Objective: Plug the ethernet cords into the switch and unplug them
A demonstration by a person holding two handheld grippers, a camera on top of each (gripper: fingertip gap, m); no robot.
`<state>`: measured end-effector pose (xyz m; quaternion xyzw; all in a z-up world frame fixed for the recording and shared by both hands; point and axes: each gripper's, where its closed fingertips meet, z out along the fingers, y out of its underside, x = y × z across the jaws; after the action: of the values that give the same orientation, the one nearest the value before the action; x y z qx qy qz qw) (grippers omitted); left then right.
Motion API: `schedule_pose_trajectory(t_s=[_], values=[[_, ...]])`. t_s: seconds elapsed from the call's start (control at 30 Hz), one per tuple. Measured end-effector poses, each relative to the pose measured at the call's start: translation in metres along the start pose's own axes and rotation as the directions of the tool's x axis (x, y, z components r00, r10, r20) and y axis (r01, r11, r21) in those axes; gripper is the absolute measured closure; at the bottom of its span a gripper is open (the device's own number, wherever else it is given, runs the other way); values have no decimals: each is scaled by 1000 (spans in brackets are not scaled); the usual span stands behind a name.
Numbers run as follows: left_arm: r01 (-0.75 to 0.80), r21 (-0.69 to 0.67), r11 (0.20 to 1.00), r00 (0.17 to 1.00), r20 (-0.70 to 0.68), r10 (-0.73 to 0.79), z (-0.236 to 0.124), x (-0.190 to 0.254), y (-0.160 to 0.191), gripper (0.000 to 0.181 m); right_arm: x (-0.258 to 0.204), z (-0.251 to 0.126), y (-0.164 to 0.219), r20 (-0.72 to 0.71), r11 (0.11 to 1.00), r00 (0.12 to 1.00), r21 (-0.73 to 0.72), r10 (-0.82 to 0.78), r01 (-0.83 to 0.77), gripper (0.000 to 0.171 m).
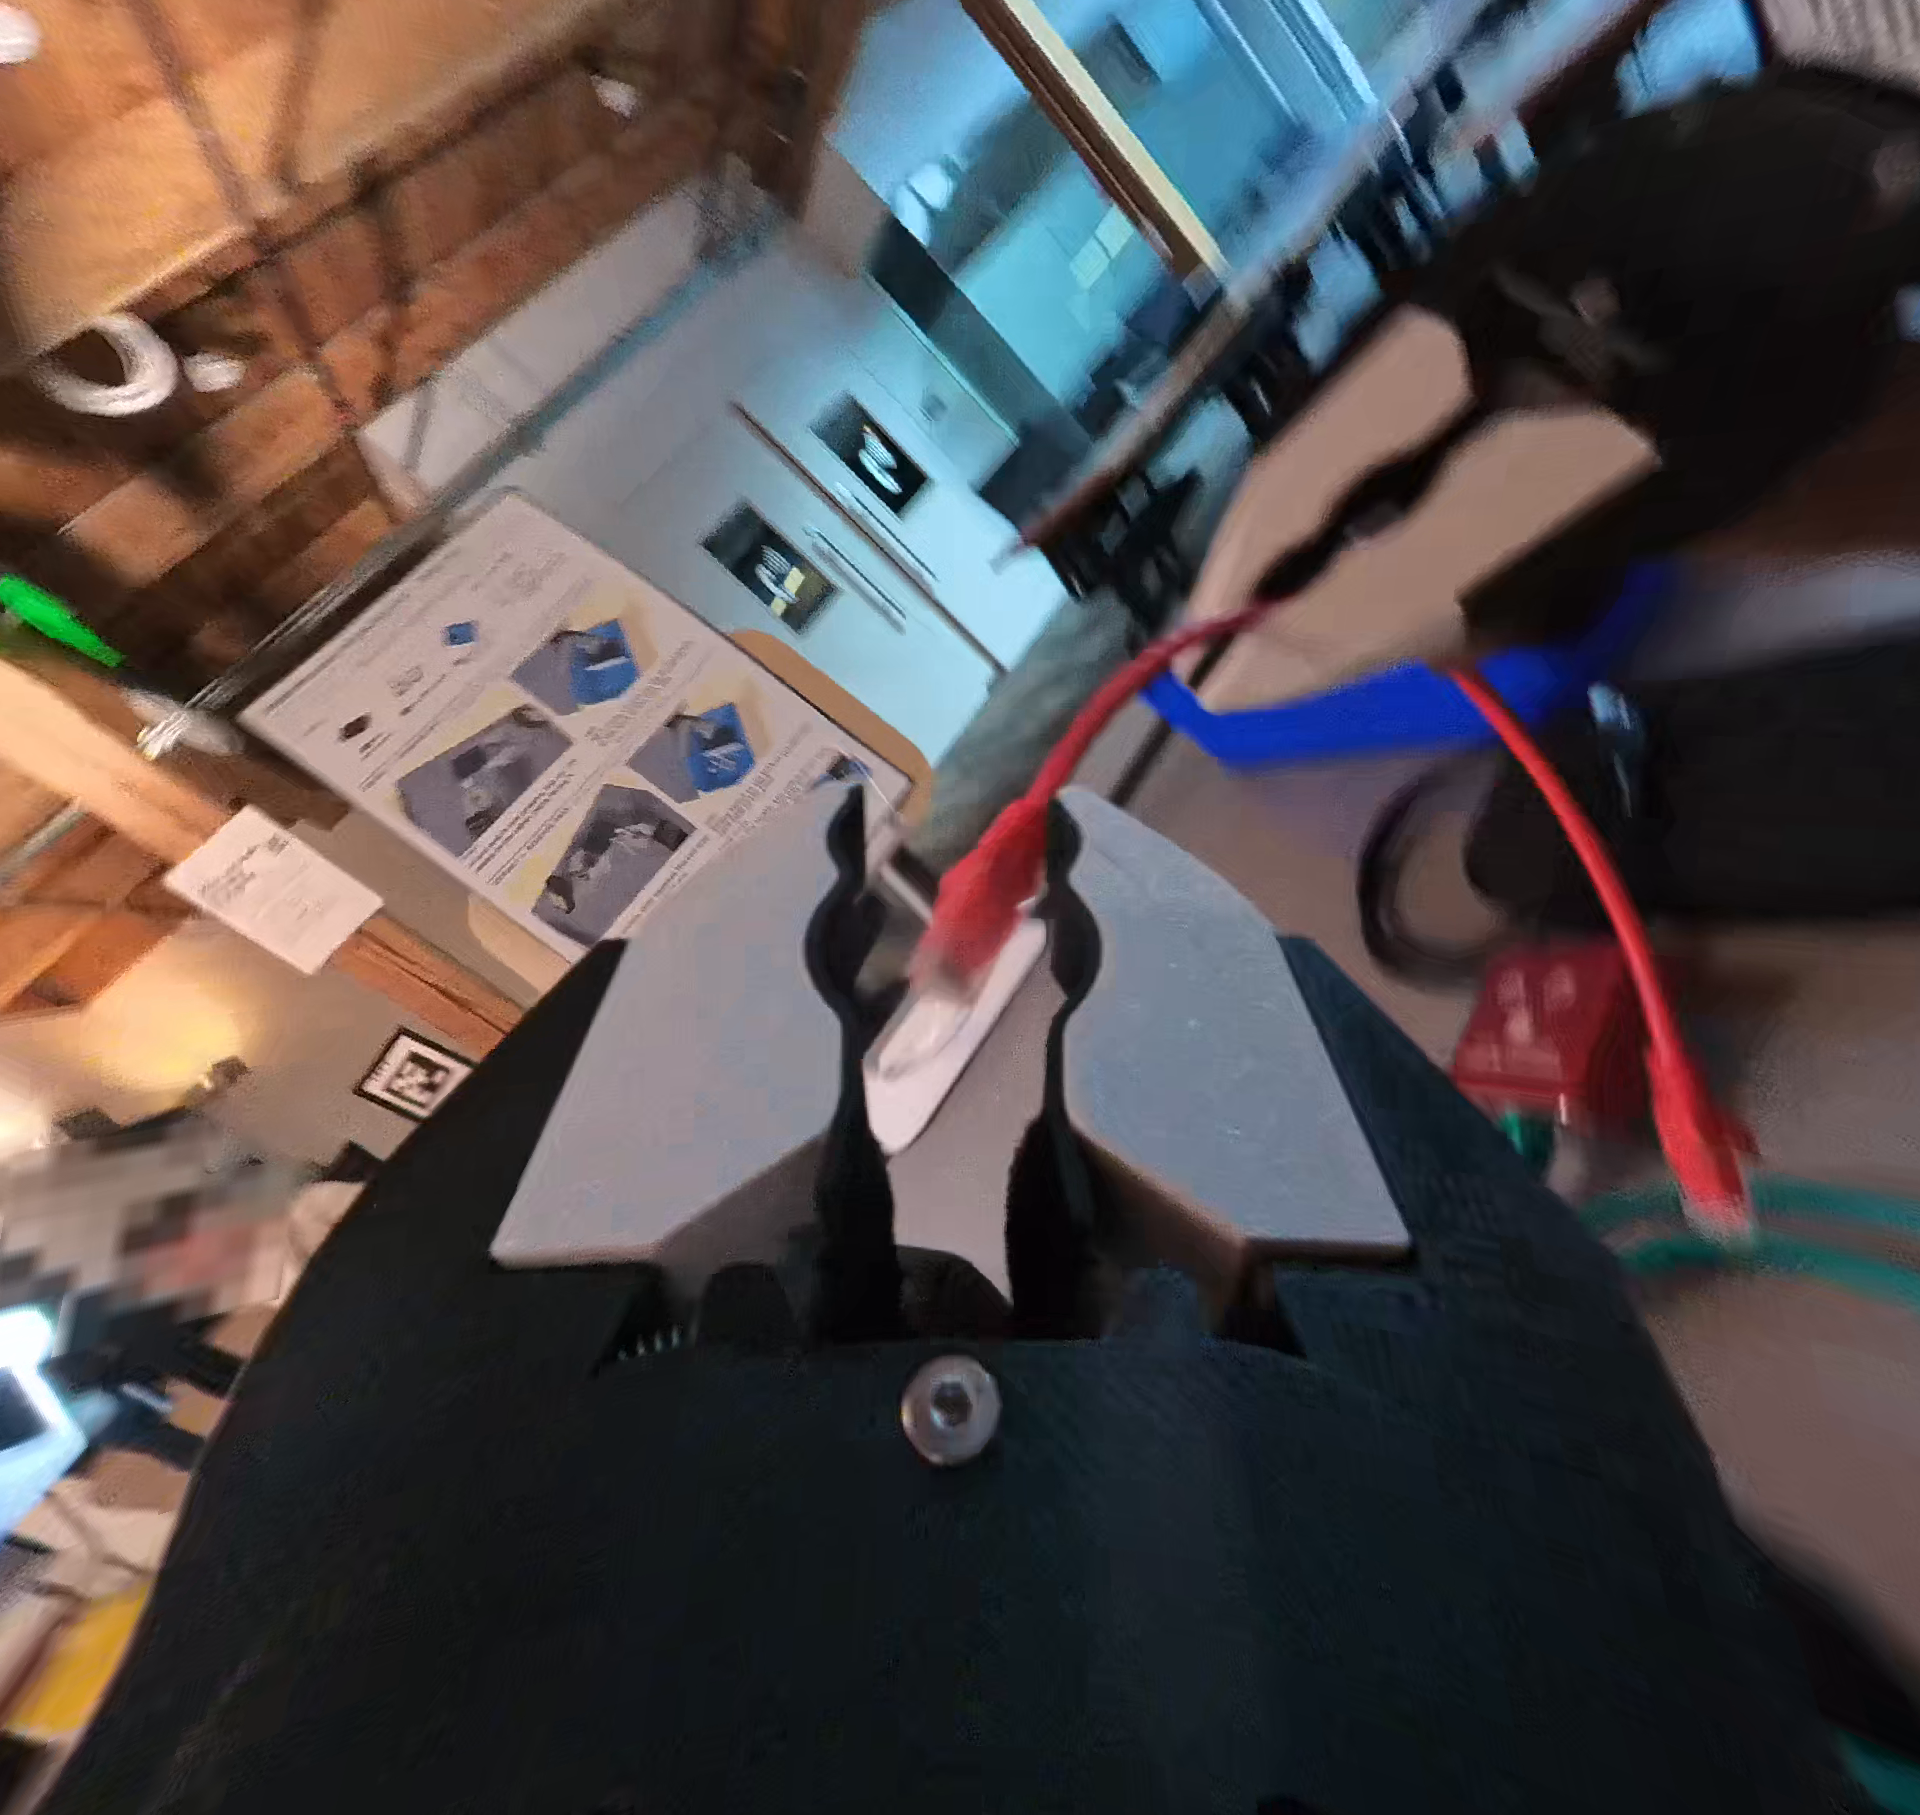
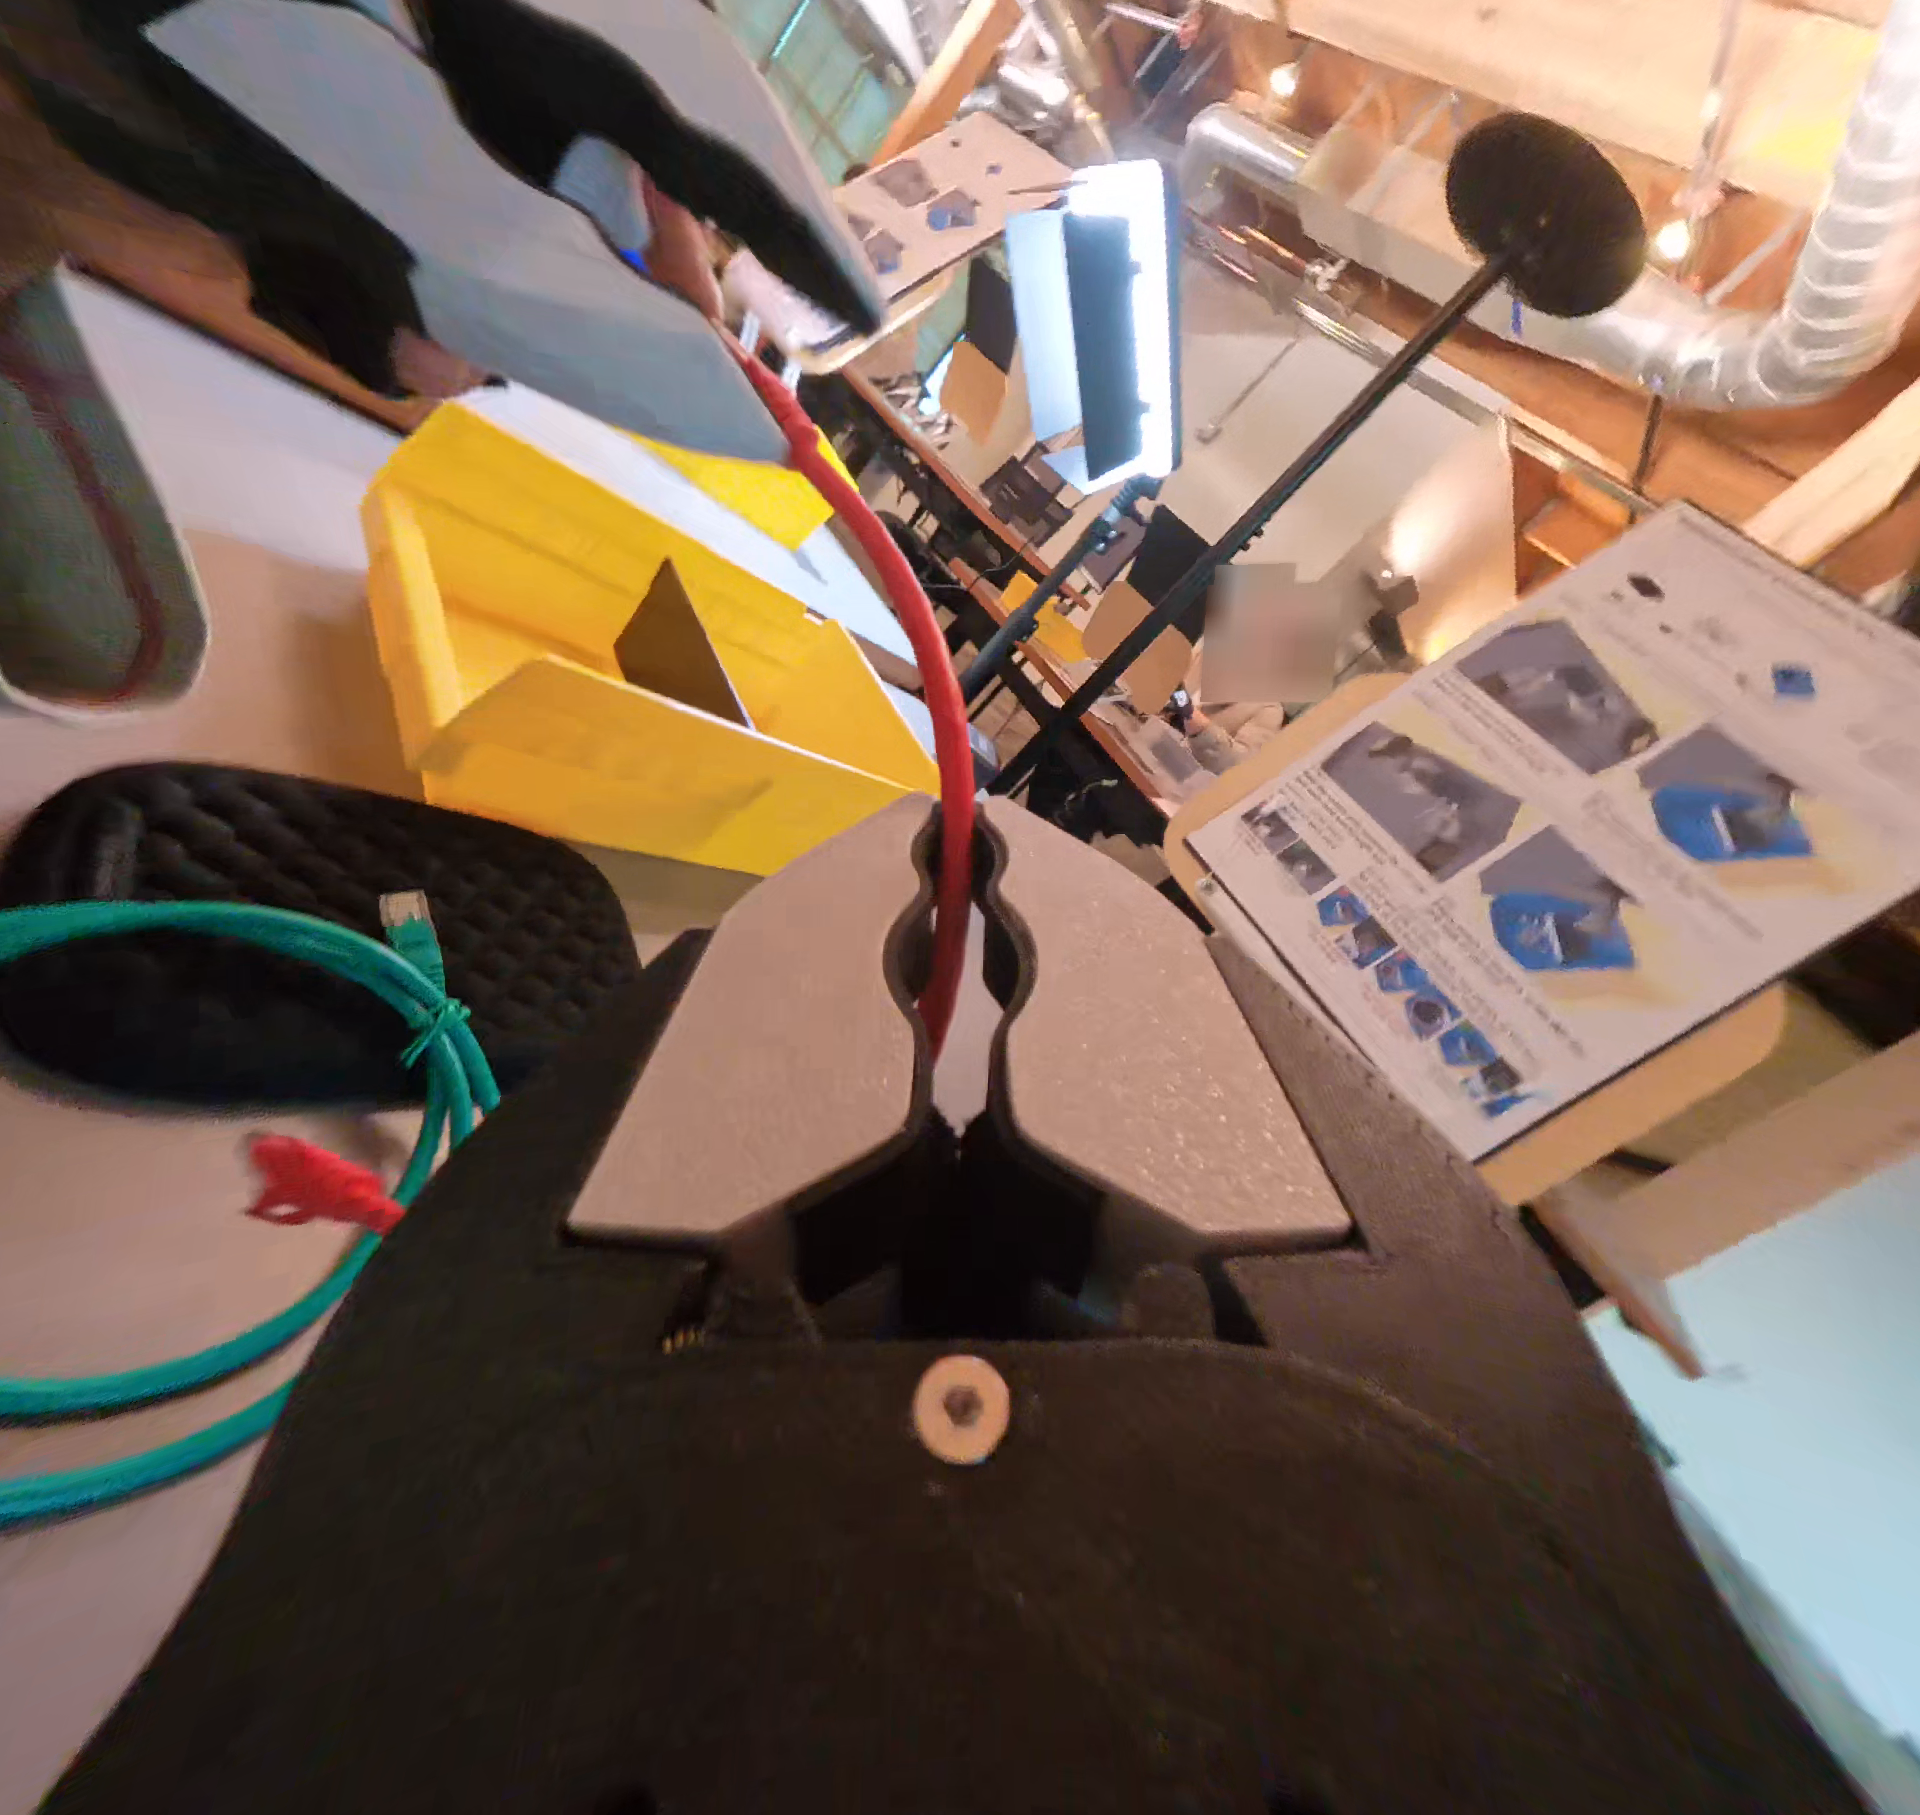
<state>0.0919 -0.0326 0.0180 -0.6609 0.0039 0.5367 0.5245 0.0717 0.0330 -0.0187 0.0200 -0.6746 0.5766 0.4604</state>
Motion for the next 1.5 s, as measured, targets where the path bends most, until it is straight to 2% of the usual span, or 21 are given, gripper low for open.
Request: schedule_pose_trajectory(t_s=[0.07, 0.1, 0.17, 0.2, 0.23, 0.3, 0.43, 0.5, 0.6, 0.77, 0.8, 0.87, 0.9, 0.97, 1.07, 1.13, 1.23, 1.33, 1.37, 1.4, 1.5], values=[[233, 137, 963, 963, 105, -248, -8, -26, -2, 147, 11, -3, 5, -41, 994, 994, 22, 105, -104, 167], [370, 216, 904, 913, 98, -397, -11, -33, -2, 147, 14, -4, 6, -46, 987, 986, 46, 158, -156, 167], [613, 351, 708, 760, -18, -649, -12, -37, 1, 141, 18, -6, 8, -52, 968, 969, 83, 242, -237, 167], [700, 373, 609, 682, -96, -725, -8, -33, 3, 139, 19, -6, 9, -53, 962, 963, 96, 263, -257, 166], [769, 359, 529, 610, -164, -775, -1, -26, 7, 137, 19, -6, 8, -57, 956, 959, 114, 277, -269, 167], [848, 301, 437, 514, -266, -815, 16, -6, 13, 131, 17, -6, 6, -45, 940, 948, 154, 315, -305, 167], [884, 317, 344, 457, -434, -776, 28, 23, -5, 134, 2, 2, 1, 103, 854, 884, 228, 456, -468, 167], [869, 346, 355, 485, -445, -753, 29, 27, -12, 141, -7, 7, -1, 183, 800, 837, 249, 515, -546, 167], [814, 412, 409, 563, -390, -728, 24, 20, -15, 173, -21, 14, 2, 242, 765, 798, 235, 552, -600, 167], [704, 346, 620, 705, -236, -668, 27, 18, 1, 176, -37, 26, 13, 281, 756, 767, 173, 577, -632, 166], [653, 331, 681, 752, -180, -634, 27, 16, 4, 177, -37, 26, 16, 275, 760, 770, 166, 576, -628, 159], [470, 269, 841, 873, -3, -487, 26, 6, 15, 177, -28, 24, 17, 225, 776, 796, 193, 561, -601, 138], [358, 212, 909, 921, 79, -381, 25, 2, 20, 177, -23, 21, 14, 198, 786, 815, 217, 545, -578, 137], [152, 66, 986, 969, 188, -162, 25, -2, 30, 177, -15, 15, 0, 160, 811, 857, 278, 490, -515, 137], [-106, -130, 986, 949, 283, 140, 25, -4, 40, 177, -16, 10, -25, 107, 867, 927, 327, 360, -375, 141], [-189, -209, 960, 925, 290, 245, 29, 1, 44, 177, -23, 13, -37, 61, 910, 964, 320, 258, -263, 140], [-244, -260, 934, 908, 278, 315, 37, 10, 49, 177, -26, 18, -45, -29, 952, 989, 277, 146, -132, 141], [-278, -265, 923, 898, 269, 348, 39, 17, 47, 177, -23, 25, -30, -90, 989, 995, 148, 44, -30, 143], [-282, -267, 921, 898, 265, 352, 40, 18, 47, 177, -24, 26, -26, -85, 992, 996, 123, 26, -15, 144], [-288, -269, 919, 897, 260, 357, 40, 19, 47, 177, -25, 26, -25, -80, 993, 997, 121, 18, -8, 156], [-342, -242, 908, 890, 228, 396, 40, 25, 44, 177, -22, 20, -25, -40, 986, 998, 158, 56, -49, 159]])
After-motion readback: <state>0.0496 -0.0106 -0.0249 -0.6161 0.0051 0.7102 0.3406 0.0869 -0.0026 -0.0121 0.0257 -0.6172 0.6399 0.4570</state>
